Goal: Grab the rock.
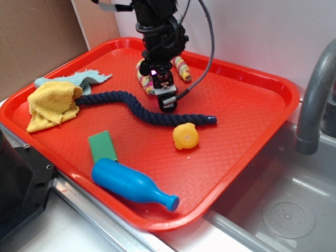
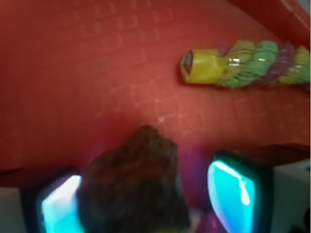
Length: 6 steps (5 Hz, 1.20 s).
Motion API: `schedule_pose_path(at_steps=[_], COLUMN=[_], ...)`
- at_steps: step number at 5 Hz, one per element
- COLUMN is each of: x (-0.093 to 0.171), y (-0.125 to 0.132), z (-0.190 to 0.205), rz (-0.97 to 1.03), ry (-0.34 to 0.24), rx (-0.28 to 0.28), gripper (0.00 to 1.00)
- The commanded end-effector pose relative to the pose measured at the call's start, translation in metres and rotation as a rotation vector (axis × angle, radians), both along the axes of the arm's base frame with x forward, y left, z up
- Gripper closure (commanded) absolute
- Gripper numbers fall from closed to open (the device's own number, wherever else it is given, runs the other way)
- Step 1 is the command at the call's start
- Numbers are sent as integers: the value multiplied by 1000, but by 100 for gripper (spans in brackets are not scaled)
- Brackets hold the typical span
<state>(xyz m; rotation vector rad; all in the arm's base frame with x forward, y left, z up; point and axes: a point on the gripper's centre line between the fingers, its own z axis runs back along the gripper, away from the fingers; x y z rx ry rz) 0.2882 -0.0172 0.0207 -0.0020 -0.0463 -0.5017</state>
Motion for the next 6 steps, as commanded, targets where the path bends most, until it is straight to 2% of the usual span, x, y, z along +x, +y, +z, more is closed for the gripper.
schedule_pose_path(at_steps=[1, 2, 3, 4, 5, 6], x=[2, -9, -22, -55, -53, -59], y=[-5, -11, -18, -15, -29, -41], z=[7, 44, 95, 145, 189, 208], rz=[10, 60, 264, 514, 679, 660], ry=[-40, -65, -3, 26, 10, -41], rx=[11, 19, 41, -5, -2, 33], gripper=[100, 100, 100, 100, 100, 100])
